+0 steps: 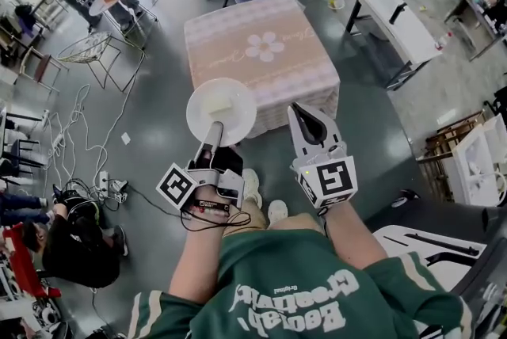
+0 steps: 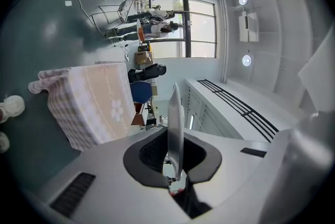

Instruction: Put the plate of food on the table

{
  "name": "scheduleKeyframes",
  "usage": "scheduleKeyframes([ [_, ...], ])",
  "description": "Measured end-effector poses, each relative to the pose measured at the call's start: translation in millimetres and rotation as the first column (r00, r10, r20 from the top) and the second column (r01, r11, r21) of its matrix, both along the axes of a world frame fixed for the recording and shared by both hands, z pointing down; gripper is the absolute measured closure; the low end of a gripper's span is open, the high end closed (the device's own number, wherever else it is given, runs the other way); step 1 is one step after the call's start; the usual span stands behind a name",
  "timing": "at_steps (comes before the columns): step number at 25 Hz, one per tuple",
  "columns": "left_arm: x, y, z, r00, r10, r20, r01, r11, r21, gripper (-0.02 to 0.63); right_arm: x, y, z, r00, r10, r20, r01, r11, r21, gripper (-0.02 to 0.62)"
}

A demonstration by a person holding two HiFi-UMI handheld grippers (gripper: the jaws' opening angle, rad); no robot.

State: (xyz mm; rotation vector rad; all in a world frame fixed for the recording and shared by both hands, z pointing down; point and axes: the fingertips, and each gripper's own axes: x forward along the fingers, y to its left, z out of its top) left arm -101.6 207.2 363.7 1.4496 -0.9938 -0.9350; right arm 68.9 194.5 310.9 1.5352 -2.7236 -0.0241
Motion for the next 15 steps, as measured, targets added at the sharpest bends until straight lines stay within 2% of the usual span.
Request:
scheduleKeyframes([
  [15, -0.6, -61.1, 1.8, 1.0, 0.028, 0.004, -0.028, 1.0, 0.01, 0.58, -7.0, -56.2, -3.7, 1.0, 0.019, -0.016, -0.019, 1.0, 0.013, 0.581],
])
